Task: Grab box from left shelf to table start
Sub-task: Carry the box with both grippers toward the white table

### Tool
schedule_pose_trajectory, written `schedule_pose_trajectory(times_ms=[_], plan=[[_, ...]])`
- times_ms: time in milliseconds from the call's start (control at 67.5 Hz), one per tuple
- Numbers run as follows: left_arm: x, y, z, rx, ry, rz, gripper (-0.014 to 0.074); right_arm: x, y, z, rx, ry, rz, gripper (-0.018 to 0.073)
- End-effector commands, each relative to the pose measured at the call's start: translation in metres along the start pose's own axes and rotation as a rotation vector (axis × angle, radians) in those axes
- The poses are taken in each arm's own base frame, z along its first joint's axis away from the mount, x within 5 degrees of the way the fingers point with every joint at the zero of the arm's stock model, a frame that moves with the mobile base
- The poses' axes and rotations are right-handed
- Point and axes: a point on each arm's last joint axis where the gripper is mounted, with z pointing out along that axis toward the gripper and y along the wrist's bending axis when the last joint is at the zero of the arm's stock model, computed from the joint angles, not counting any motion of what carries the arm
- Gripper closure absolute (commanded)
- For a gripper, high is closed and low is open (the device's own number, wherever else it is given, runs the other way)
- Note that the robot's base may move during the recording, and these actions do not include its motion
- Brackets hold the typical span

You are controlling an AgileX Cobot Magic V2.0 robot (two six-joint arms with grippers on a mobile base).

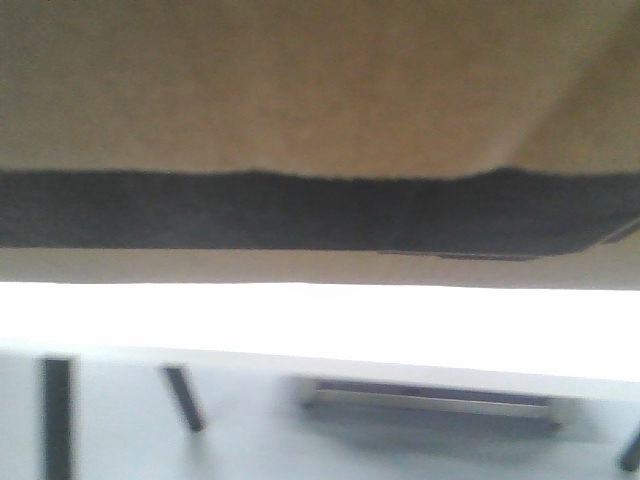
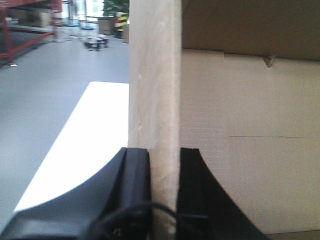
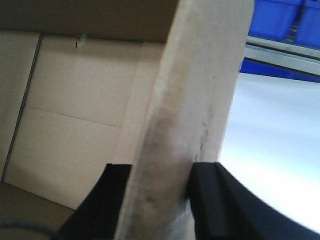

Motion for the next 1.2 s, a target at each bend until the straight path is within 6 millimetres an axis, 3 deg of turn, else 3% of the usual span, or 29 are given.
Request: schedule_pose_trajectory(times_ms=[0,1184], plan=[[-0.0255,0.0012,-0.0049,-0.008,-0.21,0.018,0.0696,-0.0201,-0.0041,-0.0017,0.063,-0.148,-0.067,0.0496],[-0.0254,0.0004,-0.0049,-0.02,-0.211,0.019,0.0696,-0.0201,-0.0041,-0.0017,0.063,-0.148,-0.067,0.0496]])
